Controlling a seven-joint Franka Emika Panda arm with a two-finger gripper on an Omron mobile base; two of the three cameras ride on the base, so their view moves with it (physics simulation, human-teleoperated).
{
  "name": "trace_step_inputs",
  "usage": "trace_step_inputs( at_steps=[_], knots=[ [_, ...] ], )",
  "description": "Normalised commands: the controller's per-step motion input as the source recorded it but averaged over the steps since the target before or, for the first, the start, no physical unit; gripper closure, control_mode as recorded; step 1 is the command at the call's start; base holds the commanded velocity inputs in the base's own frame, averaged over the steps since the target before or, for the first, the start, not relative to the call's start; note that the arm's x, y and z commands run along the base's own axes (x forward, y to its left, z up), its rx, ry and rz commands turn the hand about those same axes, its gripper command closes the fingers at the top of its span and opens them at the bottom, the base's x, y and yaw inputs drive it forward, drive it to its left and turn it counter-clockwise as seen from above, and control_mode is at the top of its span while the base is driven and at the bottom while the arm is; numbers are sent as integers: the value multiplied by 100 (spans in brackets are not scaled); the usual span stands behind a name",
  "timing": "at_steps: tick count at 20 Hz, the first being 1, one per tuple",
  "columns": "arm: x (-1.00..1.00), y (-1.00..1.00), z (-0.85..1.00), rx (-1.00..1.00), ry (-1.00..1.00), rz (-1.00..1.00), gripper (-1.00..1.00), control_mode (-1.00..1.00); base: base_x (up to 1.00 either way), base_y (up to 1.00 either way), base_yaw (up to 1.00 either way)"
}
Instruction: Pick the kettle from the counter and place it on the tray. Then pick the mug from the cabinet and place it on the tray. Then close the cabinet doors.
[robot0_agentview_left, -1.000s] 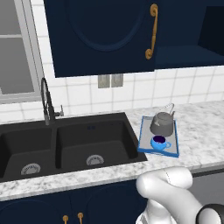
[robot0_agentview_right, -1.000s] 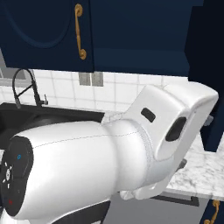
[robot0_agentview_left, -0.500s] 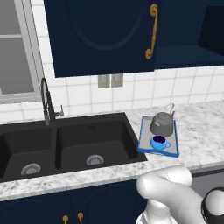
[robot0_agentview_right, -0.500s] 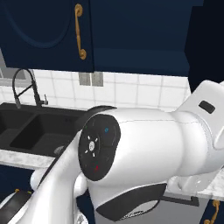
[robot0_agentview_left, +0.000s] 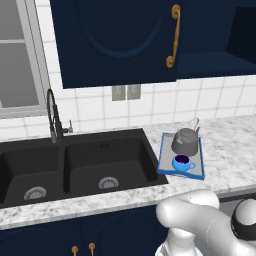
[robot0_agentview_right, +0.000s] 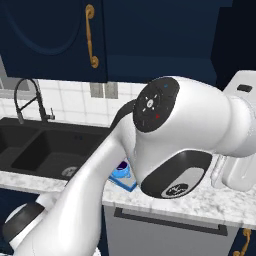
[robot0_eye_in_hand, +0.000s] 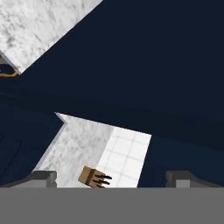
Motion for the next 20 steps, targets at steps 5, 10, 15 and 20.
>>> trace_step_inputs(
  at_steps=[5, 10, 15, 20],
  knots=[
    [43, 14, -1, -3, 0, 9, -100, -100, 0, 0, 0],
    [40, 23, 0, -2, 0, 11, -100, -100, 0, 0, 0],
    [41, 59, 0, -9, 0, 18, -100, -100, 0, 0, 0],
    [49, 70, 0, -13, 2, 23, -100, -100, 0, 0, 0]
  ],
)
